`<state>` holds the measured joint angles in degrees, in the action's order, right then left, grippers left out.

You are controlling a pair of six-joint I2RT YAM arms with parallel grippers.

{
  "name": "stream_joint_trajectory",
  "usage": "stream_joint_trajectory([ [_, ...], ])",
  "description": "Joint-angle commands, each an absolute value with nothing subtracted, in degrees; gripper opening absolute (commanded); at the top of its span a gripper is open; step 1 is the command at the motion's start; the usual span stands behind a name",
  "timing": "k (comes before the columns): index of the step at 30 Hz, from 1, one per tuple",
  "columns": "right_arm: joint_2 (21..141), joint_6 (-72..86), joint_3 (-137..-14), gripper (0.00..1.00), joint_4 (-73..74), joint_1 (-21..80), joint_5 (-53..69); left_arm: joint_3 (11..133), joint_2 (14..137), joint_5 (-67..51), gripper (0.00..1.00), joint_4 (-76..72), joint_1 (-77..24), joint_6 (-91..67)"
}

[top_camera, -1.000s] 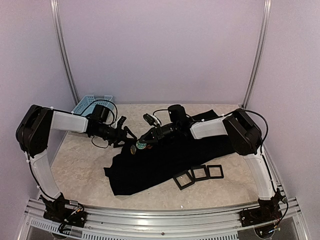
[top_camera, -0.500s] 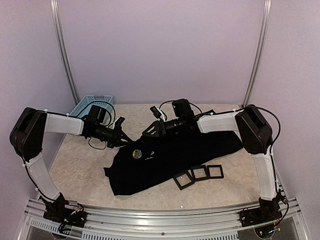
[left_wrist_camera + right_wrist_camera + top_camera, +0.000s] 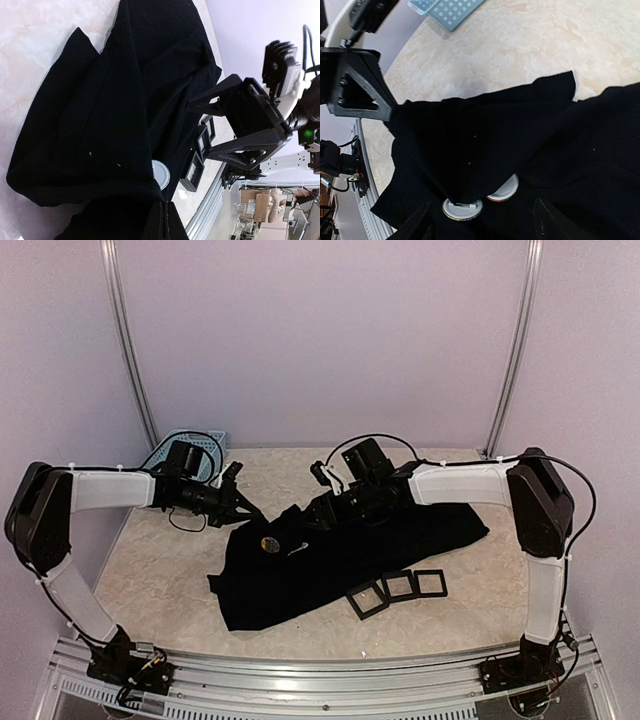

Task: Remove the brooch from the garment
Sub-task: Pick up the brooch from the flattened clothing.

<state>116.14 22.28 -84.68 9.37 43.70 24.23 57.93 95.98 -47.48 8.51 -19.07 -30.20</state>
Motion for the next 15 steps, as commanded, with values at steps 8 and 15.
stream_joint_trajectory([
  [8,116.1,46.6,-87.2,0.67,16.1,45.7,17.2,54.7,90.6,-48.1,0.00,11.7,-21.0,-30.2],
  [15,115.8,60.4,-80.5,0.64,8.8,47.4,21.1,51.9,87.6,-46.3,0.00,11.4,-22.3,-32.1],
])
